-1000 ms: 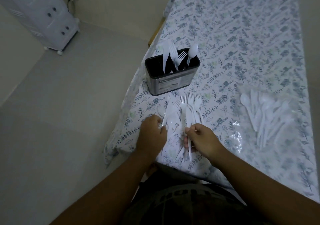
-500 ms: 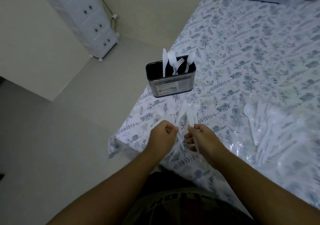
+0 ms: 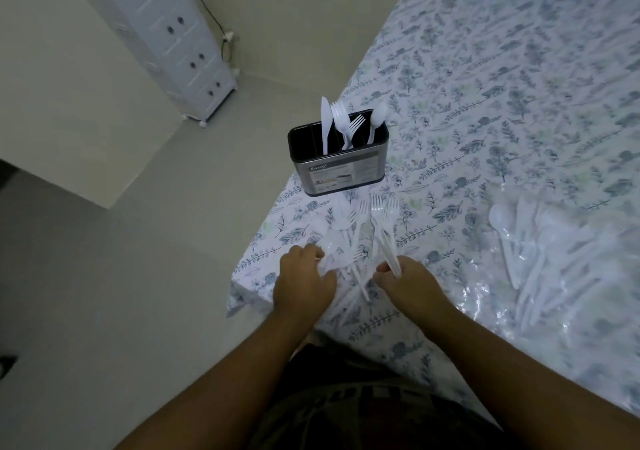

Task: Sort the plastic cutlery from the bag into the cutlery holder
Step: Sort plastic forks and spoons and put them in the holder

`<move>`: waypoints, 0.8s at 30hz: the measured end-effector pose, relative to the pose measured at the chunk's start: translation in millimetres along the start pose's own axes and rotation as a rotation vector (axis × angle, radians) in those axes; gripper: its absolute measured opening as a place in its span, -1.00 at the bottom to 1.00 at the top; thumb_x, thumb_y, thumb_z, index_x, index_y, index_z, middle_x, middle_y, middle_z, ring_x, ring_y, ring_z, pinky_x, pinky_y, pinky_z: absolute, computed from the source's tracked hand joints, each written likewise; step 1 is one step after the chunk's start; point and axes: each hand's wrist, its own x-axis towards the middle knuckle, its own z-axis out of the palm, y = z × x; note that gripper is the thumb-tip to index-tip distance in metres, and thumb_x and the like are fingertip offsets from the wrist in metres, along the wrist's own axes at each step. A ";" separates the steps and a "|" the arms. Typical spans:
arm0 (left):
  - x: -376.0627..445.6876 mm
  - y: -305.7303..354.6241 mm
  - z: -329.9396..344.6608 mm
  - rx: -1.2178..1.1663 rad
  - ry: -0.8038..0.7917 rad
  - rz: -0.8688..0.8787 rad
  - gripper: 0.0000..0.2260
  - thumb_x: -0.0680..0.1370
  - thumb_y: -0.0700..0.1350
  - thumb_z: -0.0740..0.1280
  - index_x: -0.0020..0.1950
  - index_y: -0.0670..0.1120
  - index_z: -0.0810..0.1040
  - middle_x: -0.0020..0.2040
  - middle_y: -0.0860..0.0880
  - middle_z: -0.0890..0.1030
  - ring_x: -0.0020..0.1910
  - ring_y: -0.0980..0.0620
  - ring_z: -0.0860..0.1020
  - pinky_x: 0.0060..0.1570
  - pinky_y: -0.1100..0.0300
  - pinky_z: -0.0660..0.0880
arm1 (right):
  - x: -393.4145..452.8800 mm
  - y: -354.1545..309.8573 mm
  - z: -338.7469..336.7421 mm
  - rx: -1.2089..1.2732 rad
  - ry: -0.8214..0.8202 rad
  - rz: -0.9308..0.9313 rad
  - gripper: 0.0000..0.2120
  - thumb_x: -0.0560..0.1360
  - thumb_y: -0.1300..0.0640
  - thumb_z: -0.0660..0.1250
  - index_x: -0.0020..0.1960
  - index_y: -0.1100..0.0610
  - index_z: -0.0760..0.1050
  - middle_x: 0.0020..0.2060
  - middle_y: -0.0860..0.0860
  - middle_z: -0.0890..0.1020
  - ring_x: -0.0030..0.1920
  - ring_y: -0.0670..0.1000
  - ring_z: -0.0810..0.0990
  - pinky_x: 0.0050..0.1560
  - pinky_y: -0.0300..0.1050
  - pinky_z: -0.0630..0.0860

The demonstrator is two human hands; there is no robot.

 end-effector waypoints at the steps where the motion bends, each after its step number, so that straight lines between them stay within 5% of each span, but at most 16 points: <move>1: 6.8 -4.4 -1.3 0.081 -0.013 0.006 -0.57 0.43 0.16 0.39 0.24 0.06 0.44 0.13 0.04 0.44 0.20 -0.01 0.40 0.10 0.03 0.47 | 4.0 -4.7 5.8 -0.056 0.022 -0.029 -0.83 0.55 -0.01 0.39 0.06 0.06 0.55 -0.09 0.01 0.63 -0.14 -0.03 0.57 -0.24 -0.21 0.39; 4: 17.7 -16.9 0.8 0.133 -0.074 0.051 -0.39 0.39 0.23 0.39 0.36 0.05 0.33 0.23 -0.01 0.38 0.25 -0.05 0.36 0.14 -0.03 0.46 | 12.7 -19.0 27.1 -0.215 0.083 -0.100 -0.75 0.52 -0.09 0.45 0.01 0.04 0.48 -0.20 -0.09 0.53 -0.17 -0.05 0.52 -0.29 -0.28 0.32; 10: 50.3 -39.6 -9.9 -0.108 -0.163 0.179 -0.79 0.49 -0.10 0.38 0.06 -0.01 0.43 -0.06 0.01 0.47 -0.04 -0.02 0.49 -0.09 0.10 0.49 | 28.6 -25.0 42.4 -0.439 0.103 0.033 -0.78 0.49 -0.01 0.46 -0.15 0.08 0.47 -0.25 -0.03 0.53 -0.16 0.03 0.60 -0.24 -0.16 0.46; 16: 74.8 -52.2 -19.3 -0.207 -0.199 0.254 -0.82 0.51 -0.13 0.41 0.10 -0.12 0.55 -0.29 0.10 0.48 -0.32 0.18 0.44 -0.32 0.43 0.31 | 20.2 -33.5 18.1 -0.124 0.167 0.139 -0.84 0.46 0.12 0.48 -0.20 0.14 0.52 -0.30 0.03 0.61 -0.30 -0.03 0.56 -0.33 -0.20 0.40; 20: 80.6 -45.9 -21.2 -0.193 -0.143 0.286 -0.79 0.53 -0.17 0.37 0.14 -0.18 0.60 -0.13 -0.07 0.63 -0.16 -0.01 0.59 -0.16 0.33 0.44 | 10.9 -31.9 8.2 0.079 0.102 0.166 -0.83 0.49 0.16 0.51 -0.18 0.14 0.52 -0.35 0.02 0.52 -0.40 -0.03 0.46 -0.39 -0.18 0.39; 24: 83.6 -41.1 -20.1 -0.179 -0.119 0.305 -0.67 0.55 -0.11 0.39 0.30 -0.13 0.54 0.11 -0.11 0.58 0.10 -0.08 0.56 0.10 0.15 0.47 | 4.2 -32.3 6.5 0.183 0.013 0.234 -0.83 0.55 0.21 0.38 0.13 0.08 0.58 -0.21 0.06 0.54 -0.34 0.02 0.43 -0.48 -0.21 0.34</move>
